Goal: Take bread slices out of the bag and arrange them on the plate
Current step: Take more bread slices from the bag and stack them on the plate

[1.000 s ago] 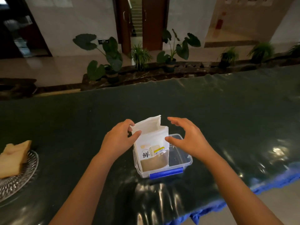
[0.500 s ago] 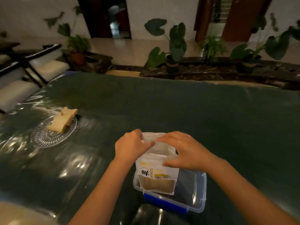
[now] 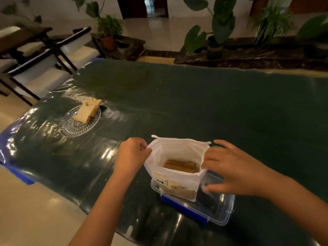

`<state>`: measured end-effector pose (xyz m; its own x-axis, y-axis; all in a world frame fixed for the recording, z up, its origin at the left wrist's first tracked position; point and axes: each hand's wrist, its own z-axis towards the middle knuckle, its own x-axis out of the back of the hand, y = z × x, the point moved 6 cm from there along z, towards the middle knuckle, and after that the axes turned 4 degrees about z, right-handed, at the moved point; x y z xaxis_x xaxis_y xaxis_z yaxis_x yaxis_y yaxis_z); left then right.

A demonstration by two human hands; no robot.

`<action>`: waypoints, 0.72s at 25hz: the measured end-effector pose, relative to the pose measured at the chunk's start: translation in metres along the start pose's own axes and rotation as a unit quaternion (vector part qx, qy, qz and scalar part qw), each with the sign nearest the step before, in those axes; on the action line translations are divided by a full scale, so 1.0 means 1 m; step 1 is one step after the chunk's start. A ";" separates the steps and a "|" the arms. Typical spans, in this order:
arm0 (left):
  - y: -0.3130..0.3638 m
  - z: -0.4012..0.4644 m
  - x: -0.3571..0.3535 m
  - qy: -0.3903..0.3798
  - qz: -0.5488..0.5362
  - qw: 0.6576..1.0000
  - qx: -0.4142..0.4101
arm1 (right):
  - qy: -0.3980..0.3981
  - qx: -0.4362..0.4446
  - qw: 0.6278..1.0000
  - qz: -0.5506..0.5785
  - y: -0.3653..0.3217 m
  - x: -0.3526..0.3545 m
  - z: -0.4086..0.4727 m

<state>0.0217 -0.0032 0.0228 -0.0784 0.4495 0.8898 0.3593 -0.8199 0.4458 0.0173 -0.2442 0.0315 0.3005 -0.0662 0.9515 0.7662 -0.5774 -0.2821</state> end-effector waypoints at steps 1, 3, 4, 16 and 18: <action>0.000 -0.002 0.001 0.002 -0.009 1.000 -0.003 | -0.002 -0.003 1.000 -0.005 0.001 0.001 -0.005; 0.003 -0.007 0.001 -0.003 -0.029 1.000 -0.010 | -0.009 -0.019 1.000 -0.004 0.006 0.003 -0.015; 0.006 -0.010 0.001 -0.008 -0.039 0.999 -0.014 | -0.019 -0.028 0.999 -0.003 0.006 0.005 -0.018; 0.027 -0.028 -0.005 -0.029 -0.060 0.991 -0.116 | -0.221 -0.086 0.965 0.116 -0.039 -0.024 0.107; 0.023 -0.026 -0.004 -0.034 -0.058 0.990 -0.120 | -0.283 -0.149 0.942 0.102 -0.021 -0.054 0.121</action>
<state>0.0060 -0.0331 0.0319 -0.0410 0.5610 0.8268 0.1185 -0.8189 0.5615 0.0538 -0.1300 -0.0290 0.7437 0.1959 0.6392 0.4915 -0.8084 -0.3240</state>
